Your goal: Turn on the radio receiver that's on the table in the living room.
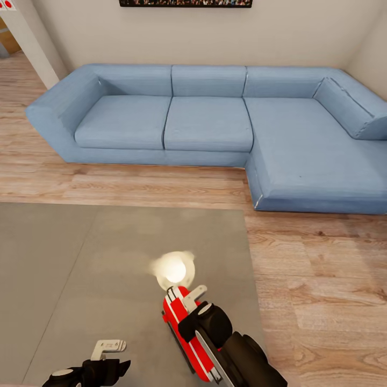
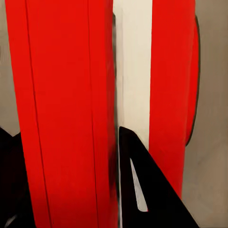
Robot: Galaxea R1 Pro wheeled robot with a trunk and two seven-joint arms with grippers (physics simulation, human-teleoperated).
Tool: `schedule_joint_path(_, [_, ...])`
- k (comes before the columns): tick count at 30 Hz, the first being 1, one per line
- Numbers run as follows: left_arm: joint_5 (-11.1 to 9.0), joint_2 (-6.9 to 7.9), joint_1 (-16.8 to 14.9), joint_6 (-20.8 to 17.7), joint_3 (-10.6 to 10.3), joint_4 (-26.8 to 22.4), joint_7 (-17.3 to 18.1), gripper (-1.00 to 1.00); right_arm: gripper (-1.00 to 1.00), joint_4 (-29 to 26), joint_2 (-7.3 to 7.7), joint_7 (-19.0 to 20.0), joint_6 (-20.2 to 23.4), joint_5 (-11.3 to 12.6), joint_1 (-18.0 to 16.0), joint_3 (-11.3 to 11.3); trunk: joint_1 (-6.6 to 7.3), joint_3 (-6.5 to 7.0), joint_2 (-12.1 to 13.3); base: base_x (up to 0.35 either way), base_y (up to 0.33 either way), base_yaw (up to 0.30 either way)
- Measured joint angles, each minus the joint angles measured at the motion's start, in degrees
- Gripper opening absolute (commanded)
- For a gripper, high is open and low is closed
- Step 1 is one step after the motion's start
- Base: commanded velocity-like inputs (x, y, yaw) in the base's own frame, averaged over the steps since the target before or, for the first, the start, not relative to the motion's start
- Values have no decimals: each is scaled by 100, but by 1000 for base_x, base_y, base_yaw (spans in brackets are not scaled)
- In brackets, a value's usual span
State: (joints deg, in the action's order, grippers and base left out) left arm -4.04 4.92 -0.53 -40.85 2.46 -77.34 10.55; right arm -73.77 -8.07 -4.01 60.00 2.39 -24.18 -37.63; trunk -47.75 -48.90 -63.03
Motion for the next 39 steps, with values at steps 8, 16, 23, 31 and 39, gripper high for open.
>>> schedule_joint_path(8, [0,0,0,3,0,0,0,100,-100,71,10,-2,-1,13,1,8,0,0,0,0,0,0])
schedule_joint_path(16, [5,0,0,6,0,0,0,100,-100,-745,53,-18,-1,-28,1,9,0,0,0,0,0,0])
schedule_joint_path(23, [9,0,0,6,0,0,3,100,-100,-1638,158,-39,-4,9,1,-26,0,0,0,0,0,0])
schedule_joint_path(31, [-2,0,0,5,0,0,8,100,-100,-1649,105,-124,0,-142,1,25,0,0,0,0,0,0])
schedule_joint_path(39, [-36,-29,-94,-108,0,-180,60,100,-100,-1581,141,-443,-10,-2,-231,127,-1,0,0,0,0,0])
